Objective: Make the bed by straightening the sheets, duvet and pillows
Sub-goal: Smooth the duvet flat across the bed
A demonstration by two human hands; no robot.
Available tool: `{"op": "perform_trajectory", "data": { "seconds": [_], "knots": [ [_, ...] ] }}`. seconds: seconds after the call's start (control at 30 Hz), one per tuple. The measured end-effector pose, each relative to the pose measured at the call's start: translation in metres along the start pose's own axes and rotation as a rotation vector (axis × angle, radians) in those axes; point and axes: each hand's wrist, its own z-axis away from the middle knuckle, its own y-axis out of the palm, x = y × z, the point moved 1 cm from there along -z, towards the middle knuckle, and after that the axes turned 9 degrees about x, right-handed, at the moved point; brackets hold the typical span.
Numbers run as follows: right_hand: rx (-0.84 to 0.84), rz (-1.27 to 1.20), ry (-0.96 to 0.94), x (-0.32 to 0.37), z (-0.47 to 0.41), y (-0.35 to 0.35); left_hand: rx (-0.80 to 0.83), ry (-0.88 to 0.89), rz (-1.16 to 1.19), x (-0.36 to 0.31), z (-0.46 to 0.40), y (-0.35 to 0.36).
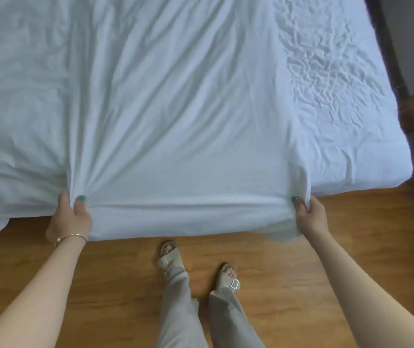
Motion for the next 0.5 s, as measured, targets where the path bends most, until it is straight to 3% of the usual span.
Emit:
{"op": "perform_trajectory", "data": {
  "seconds": [0.1, 0.2, 0.23, 0.33, 0.5],
  "knots": [
    [0.081, -0.149, 0.188, -0.001, 0.000, 0.019, 0.062, -0.058, 0.159, -0.003, -0.013, 0.009],
    [0.217, -0.186, 0.270, -0.015, 0.003, 0.027, 0.134, -0.005, 0.610, -0.003, -0.011, 0.018],
    [0.255, -0.158, 0.296, -0.021, 0.007, 0.026, 0.216, -0.008, 0.612, 0.003, -0.009, 0.021],
    [0.303, -0.082, 0.365, -0.041, 0.020, 0.018, 0.438, -0.073, 0.213, 0.036, -0.005, 0.030],
    [0.208, 0.023, 0.322, -0.063, 0.039, 0.015, 0.353, -0.285, 0.141, 0.071, 0.025, 0.039]
  ]
}}
